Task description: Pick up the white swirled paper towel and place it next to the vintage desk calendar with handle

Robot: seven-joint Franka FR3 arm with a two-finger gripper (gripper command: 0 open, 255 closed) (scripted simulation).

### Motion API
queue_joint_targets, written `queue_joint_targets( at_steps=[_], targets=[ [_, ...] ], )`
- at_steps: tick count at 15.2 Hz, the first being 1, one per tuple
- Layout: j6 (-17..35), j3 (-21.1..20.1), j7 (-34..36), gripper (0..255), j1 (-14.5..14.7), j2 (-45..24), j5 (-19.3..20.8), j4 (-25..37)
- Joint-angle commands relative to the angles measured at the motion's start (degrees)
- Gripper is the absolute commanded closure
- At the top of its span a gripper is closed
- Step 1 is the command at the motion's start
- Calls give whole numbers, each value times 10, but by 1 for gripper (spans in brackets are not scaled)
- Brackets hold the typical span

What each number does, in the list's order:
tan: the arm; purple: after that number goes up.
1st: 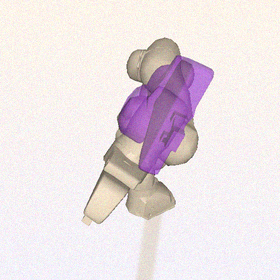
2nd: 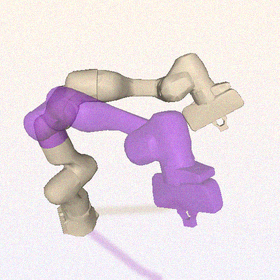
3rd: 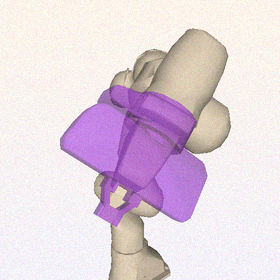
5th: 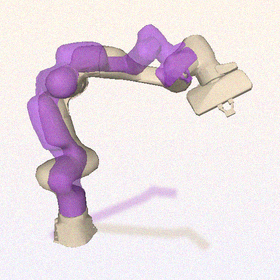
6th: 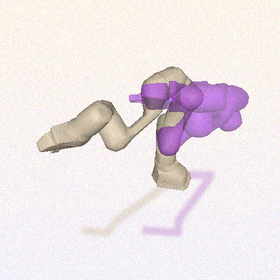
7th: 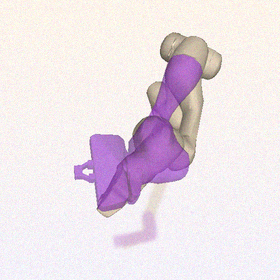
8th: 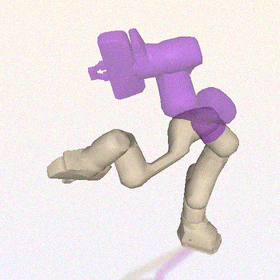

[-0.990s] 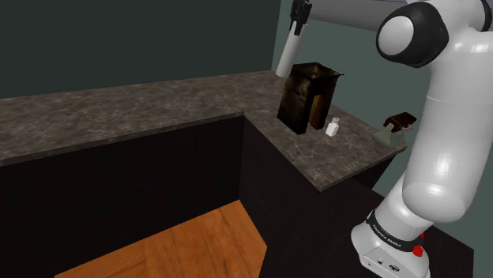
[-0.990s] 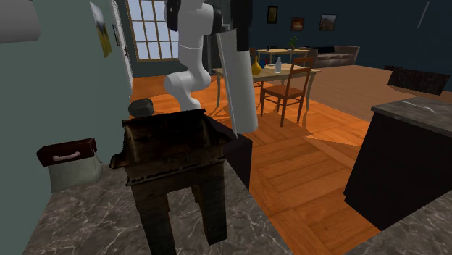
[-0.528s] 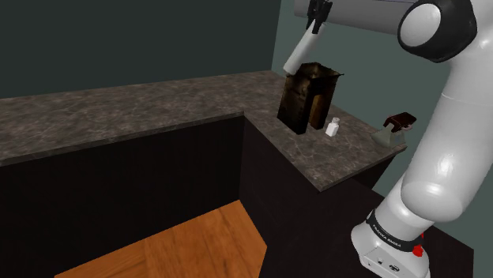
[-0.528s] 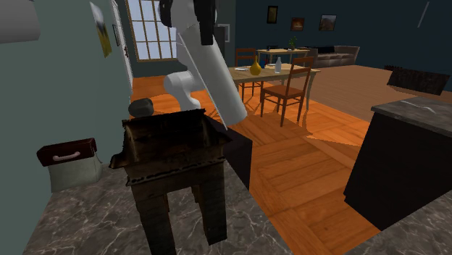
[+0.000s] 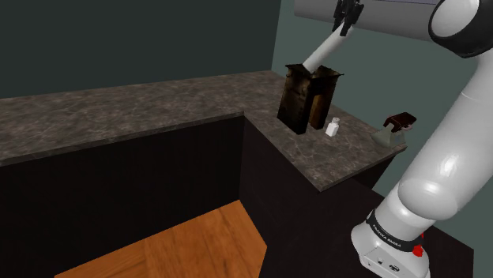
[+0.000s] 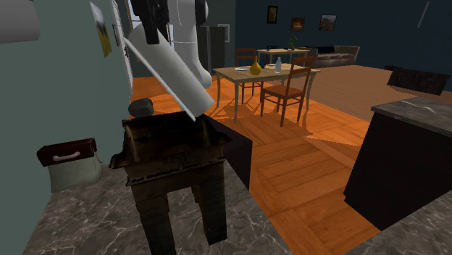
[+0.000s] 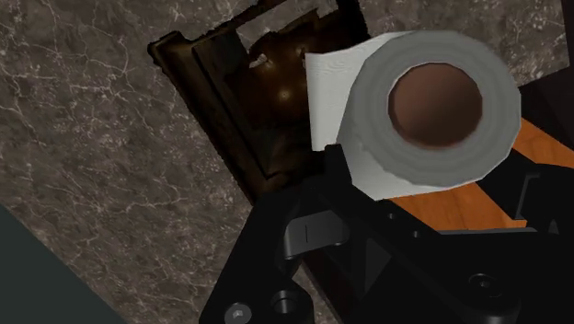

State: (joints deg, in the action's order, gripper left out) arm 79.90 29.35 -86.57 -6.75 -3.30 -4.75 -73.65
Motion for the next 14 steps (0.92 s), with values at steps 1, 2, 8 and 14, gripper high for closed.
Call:
queue_joint_targets(
  at_steps=[1, 2, 8, 14],
  targets=[
    [-1, 12, -26, 255, -13, 7, 1, -7],
    [-1, 18, -39, 255, -20, 12, 3, -12],
    [-5, 57, -120, 255, -61, 22, 3, -21],
    [-18, 104, -213, 255, -113, 1, -15, 1]
  ],
)
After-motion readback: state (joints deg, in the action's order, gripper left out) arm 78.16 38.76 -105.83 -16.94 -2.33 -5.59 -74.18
